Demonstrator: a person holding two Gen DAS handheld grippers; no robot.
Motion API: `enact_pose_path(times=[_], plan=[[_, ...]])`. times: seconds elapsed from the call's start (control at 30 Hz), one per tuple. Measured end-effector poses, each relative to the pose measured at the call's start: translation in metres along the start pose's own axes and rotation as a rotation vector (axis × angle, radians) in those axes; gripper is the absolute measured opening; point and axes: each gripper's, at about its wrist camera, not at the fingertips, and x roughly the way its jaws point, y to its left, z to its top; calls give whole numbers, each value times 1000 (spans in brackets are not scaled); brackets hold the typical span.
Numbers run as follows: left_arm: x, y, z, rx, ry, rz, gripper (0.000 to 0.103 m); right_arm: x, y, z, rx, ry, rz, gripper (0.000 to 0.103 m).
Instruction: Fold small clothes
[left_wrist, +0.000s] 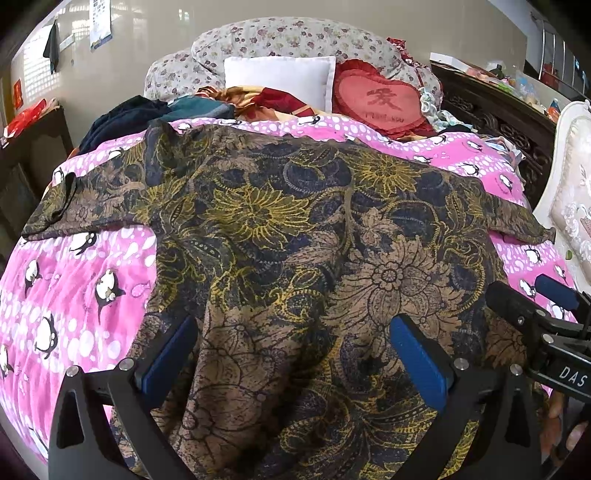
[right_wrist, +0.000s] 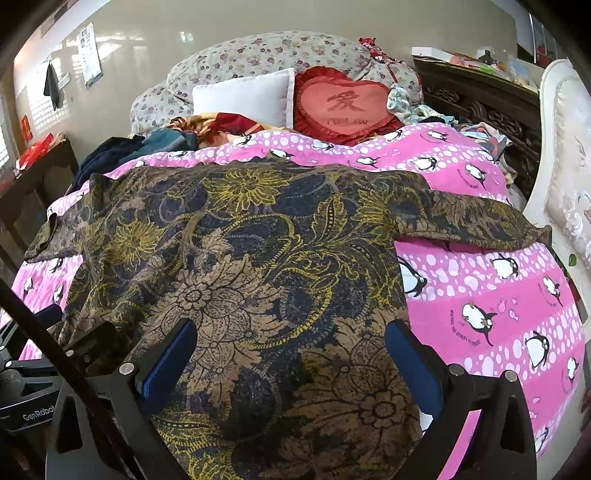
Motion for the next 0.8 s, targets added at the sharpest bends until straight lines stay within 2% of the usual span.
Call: enact_pose_path(times=[0.27,0.5,0.6,0.8], plan=[[2,13,2,-46,-10,-14,103,10,16,8,-38,17,25,103],[-1,37,9,-68,-3,9,103,23,33,20,-79,25,21,103],[-3,60,16,-93,-2,13,103,31,43,28,-103,36,34,103],[-4,136,32,-143,-12,105,103,48,71,45,-174,42,81,103]])
